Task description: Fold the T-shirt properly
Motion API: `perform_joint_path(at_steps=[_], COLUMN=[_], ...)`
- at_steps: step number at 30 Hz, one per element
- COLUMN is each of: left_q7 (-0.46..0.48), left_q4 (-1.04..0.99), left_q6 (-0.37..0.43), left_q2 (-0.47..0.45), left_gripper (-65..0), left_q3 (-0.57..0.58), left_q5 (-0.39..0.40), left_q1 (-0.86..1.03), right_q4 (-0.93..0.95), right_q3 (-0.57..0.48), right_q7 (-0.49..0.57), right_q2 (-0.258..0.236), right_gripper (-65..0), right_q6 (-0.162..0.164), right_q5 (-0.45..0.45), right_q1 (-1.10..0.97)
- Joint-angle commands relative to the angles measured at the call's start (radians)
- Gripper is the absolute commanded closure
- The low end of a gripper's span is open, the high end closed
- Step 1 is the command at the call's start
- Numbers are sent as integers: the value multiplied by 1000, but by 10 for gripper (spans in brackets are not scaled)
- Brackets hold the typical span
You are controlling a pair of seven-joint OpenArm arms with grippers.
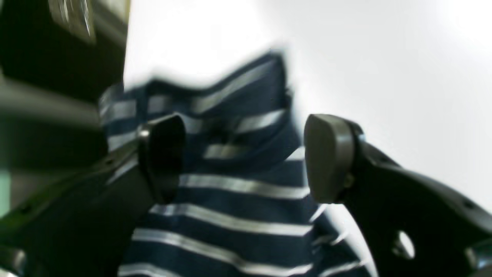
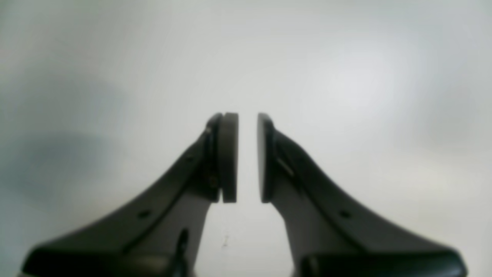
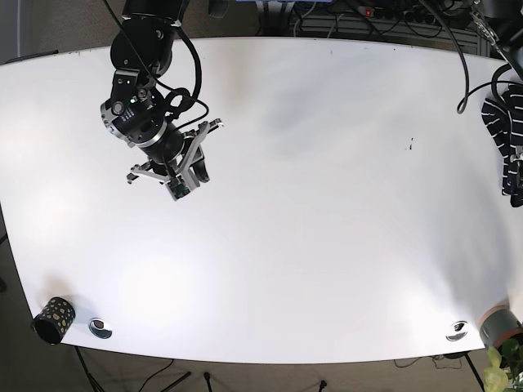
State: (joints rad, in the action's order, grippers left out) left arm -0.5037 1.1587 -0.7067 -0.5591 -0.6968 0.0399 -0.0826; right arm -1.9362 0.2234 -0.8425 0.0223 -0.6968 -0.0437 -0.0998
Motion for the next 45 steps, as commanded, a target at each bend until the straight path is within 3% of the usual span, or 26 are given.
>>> perform_joint_path(at_steps=[1, 6, 11, 17, 21, 23, 28, 30, 35, 39, 45], left_q7=[21, 24, 110, 331, 368, 368, 368, 369, 376, 426, 471], left_q4=[112, 226, 258, 350, 399, 430, 505, 524, 596, 631, 640], left_q6=[9, 9, 169, 374, 488, 519, 543, 543, 543, 543, 543], left_q2=[9, 121, 231, 336, 373, 405, 477, 506, 564, 589, 643], left_gripper=[-418, -418, -419, -419, -421, -418, -414, -414, -404, -381, -379], left_q3=[-7, 67, 180, 372, 474, 497, 530, 530, 529, 529, 530], left_q5=[2, 1, 1, -2, -2, -2, -2, -2, -2, -2, -2], left_q1=[-13, 10, 37, 169, 246, 283, 401, 436, 547, 633, 752], right_q4=[-18, -13, 30, 136, 197, 226, 289, 330, 447, 470, 395], right_q3=[38, 104, 138, 166, 166, 166, 164, 163, 161, 161, 166], right_q7=[85, 245, 434, 598, 688, 731, 917, 983, 1104, 1109, 1109], right_q2=[-2, -8, -14, -100, -134, -154, -189, -190, -246, -264, -264], right_gripper=[-79, -79, -79, -79, -79, -79, -79, -79, -79, -79, -79], right_q6=[-1, -1, -1, -1, -1, 18, 153, 180, 184, 184, 184], right_q5=[12, 124, 230, 239, 239, 239, 239, 226, 104, 8, -22], right_q1=[12, 13, 16, 13, 4, -13, -76, -88, -148, -212, -363])
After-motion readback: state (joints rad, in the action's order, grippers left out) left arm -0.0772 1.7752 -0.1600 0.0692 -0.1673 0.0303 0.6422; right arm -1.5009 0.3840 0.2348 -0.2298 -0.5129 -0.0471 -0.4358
